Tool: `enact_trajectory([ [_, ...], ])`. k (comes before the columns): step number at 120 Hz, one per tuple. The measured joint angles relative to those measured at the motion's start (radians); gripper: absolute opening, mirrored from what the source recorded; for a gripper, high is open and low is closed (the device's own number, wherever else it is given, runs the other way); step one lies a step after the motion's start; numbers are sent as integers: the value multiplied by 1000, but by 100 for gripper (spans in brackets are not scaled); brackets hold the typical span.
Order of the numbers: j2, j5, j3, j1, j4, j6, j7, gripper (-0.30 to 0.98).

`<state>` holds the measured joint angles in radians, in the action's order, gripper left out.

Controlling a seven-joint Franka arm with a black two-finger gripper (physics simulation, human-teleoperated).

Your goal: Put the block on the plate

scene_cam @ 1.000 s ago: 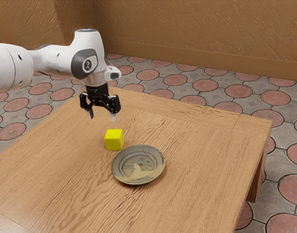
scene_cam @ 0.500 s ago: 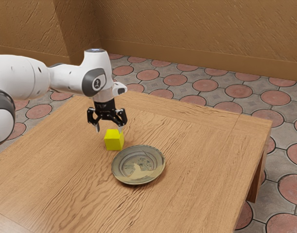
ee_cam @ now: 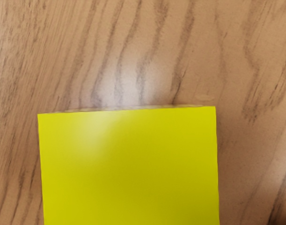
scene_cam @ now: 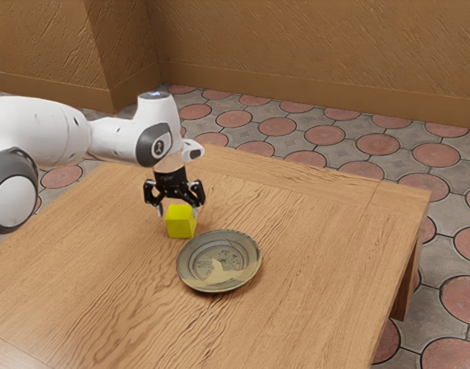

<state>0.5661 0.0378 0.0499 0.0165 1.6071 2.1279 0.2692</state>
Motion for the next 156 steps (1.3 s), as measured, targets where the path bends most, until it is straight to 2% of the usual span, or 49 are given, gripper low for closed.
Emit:
enact_trajectory([
  [56,48,1,-6,16,-6,38,3,69],
  [103,50,2,-7,14,-6,47,1,48],
  [156,38,-1,-6,10,-7,48,5,45],
])
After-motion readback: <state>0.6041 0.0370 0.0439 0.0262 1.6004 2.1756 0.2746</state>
